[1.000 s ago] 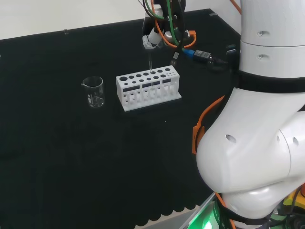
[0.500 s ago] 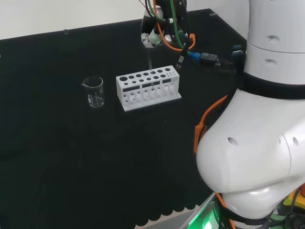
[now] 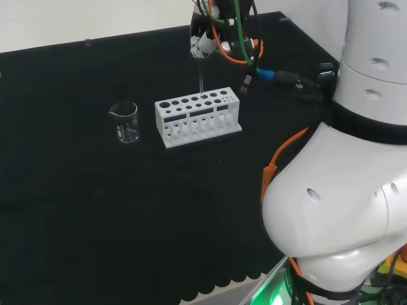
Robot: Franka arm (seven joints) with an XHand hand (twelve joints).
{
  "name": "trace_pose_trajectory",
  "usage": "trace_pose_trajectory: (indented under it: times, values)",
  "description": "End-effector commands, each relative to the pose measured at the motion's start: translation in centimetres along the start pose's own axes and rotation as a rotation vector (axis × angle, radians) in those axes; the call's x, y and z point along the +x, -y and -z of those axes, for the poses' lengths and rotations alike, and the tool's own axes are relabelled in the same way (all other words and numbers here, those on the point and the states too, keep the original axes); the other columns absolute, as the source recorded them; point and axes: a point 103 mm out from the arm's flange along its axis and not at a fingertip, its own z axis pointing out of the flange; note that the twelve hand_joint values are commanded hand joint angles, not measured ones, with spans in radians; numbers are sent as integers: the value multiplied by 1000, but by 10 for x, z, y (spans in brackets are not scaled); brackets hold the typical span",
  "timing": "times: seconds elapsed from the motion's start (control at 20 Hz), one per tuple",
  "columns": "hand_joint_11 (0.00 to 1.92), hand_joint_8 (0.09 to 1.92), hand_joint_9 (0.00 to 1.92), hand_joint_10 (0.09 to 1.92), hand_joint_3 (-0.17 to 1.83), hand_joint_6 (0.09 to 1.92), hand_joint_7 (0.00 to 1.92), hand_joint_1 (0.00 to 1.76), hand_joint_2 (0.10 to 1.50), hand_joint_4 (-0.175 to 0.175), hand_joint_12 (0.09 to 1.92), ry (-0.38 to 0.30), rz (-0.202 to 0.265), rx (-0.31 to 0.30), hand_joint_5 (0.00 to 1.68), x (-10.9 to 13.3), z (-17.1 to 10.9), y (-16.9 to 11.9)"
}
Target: Take the glass rod from the white test tube rack.
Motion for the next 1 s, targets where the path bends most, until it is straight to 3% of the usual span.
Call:
trace_pose_trajectory:
  times: [0.05, 0.15, 0.2, 0.25, 0.3, 0.4, 0.45, 1.0]
  values:
    - [1595, 746, 1668, 667, 636, 980, 1549, 1194, 759, -175, 761, -20, -8, -17, 1079, 3, 24, 20]
    - [1596, 745, 1669, 666, 637, 980, 1550, 1194, 759, -175, 761, 7, -10, -33, 1080, 2, 27, 22]
    - [1597, 745, 1670, 666, 638, 979, 1550, 1194, 758, -175, 761, -71, -48, -84, 1080, 6, 35, 27]
    - [1597, 745, 1671, 665, 638, 979, 1551, 1194, 758, -175, 761, -94, -60, -100, 1081, 6, 37, 29]
    - [1597, 744, 1671, 664, 639, 978, 1551, 1194, 757, -175, 761, -28, -31, -61, 1081, 19, 52, 40]
    - [1597, 743, 1672, 662, 640, 977, 1552, 1194, 756, -175, 760, -43, 26, -69, 1083, 27, 65, 48]
    - [1598, 743, 1672, 662, 641, 976, 1552, 1194, 755, -175, 760, -54, 33, -73, 1083, 25, 66, 50]
    - [1600, 736, 1678, 652, 649, 968, 1557, 1195, 747, -175, 758, -41, -24, -109, 1090, 27, 81, 70]
